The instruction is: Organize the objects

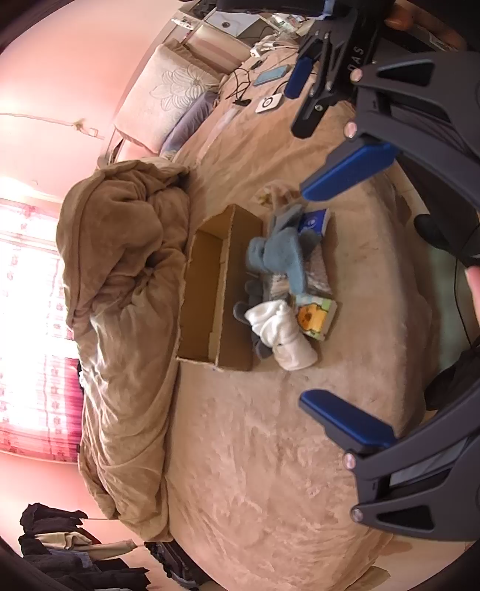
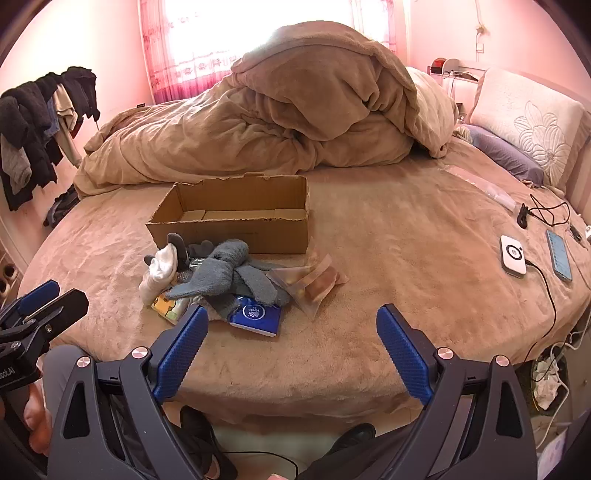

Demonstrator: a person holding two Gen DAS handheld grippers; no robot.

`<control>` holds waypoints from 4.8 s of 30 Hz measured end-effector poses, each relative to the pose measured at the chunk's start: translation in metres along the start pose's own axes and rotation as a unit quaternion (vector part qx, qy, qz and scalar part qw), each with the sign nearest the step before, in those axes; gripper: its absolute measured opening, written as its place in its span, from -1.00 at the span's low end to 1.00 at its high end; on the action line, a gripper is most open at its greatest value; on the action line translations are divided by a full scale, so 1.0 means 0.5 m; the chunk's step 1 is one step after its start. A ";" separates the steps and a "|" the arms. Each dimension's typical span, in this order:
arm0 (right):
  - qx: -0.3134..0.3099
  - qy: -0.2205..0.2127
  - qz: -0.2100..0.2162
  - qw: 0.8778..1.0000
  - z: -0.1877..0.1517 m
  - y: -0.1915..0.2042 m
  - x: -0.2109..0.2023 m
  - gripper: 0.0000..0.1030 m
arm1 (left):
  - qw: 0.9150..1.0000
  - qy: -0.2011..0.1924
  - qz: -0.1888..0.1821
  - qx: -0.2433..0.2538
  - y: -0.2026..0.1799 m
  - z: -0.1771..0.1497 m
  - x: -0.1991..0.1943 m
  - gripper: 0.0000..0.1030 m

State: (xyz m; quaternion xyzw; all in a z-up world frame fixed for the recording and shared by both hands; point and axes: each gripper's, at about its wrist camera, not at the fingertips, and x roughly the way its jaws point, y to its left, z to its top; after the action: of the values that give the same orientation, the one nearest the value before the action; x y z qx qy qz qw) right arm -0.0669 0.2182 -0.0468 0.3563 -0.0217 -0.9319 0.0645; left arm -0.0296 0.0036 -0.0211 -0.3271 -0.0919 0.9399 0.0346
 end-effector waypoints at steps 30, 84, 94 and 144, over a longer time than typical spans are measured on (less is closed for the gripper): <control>0.002 0.007 0.005 1.000 0.010 0.005 0.015 0.84 | 1.000 0.001 -0.006 0.003 0.001 0.005 0.008 0.99; 0.016 0.037 -0.019 0.999 0.035 -0.080 0.216 0.84 | 0.998 0.067 0.021 0.001 0.083 0.018 0.293 0.68; 0.030 0.064 0.019 0.997 0.028 -0.097 0.316 0.84 | 0.996 0.090 0.002 -0.002 0.102 -0.006 0.360 0.43; -0.001 0.020 0.087 0.996 0.218 -0.048 0.276 -0.18 | 0.998 0.038 -0.049 0.008 0.016 0.226 0.288 -0.16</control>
State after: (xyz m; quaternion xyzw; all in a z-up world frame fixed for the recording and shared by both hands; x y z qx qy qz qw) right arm -0.2441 0.2226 -0.0588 0.3713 -0.0498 -0.9156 0.1459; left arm -0.2128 -0.0030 -0.0234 -0.3578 -0.0993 0.9244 0.0869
